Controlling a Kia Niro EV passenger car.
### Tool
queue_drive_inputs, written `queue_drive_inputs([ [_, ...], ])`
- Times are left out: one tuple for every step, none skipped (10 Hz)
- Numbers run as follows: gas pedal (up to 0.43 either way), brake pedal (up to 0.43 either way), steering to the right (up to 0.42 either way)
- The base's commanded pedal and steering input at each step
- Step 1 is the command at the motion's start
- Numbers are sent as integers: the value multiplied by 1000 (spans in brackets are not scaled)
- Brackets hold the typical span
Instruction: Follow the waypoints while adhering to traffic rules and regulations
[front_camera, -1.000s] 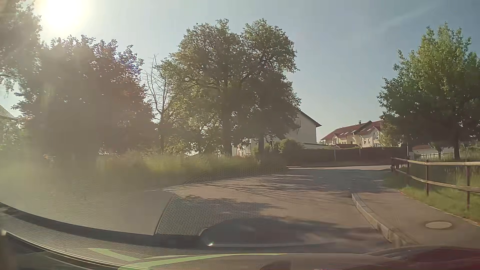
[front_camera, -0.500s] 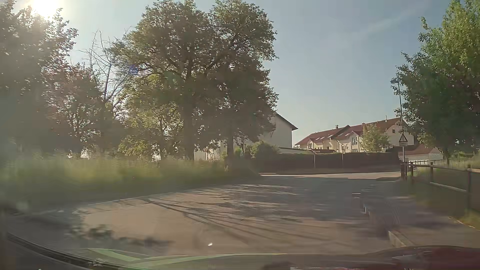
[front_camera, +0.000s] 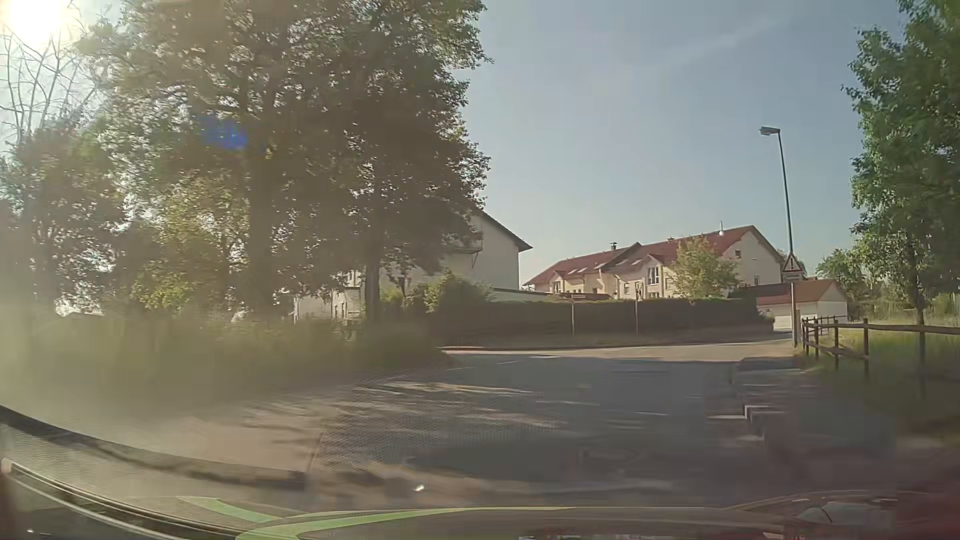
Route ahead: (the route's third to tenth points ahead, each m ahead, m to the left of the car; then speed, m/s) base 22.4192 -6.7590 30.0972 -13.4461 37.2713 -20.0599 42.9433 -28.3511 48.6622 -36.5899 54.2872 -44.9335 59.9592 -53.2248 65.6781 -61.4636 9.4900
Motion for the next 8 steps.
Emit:
queue_drive_inputs([
  [138,0,121],
  [150,0,121],
  [157,0,121],
  [157,0,121],
  [157,0,121],
  [157,0,121],
  [157,0,120],
  [157,0,120],
])
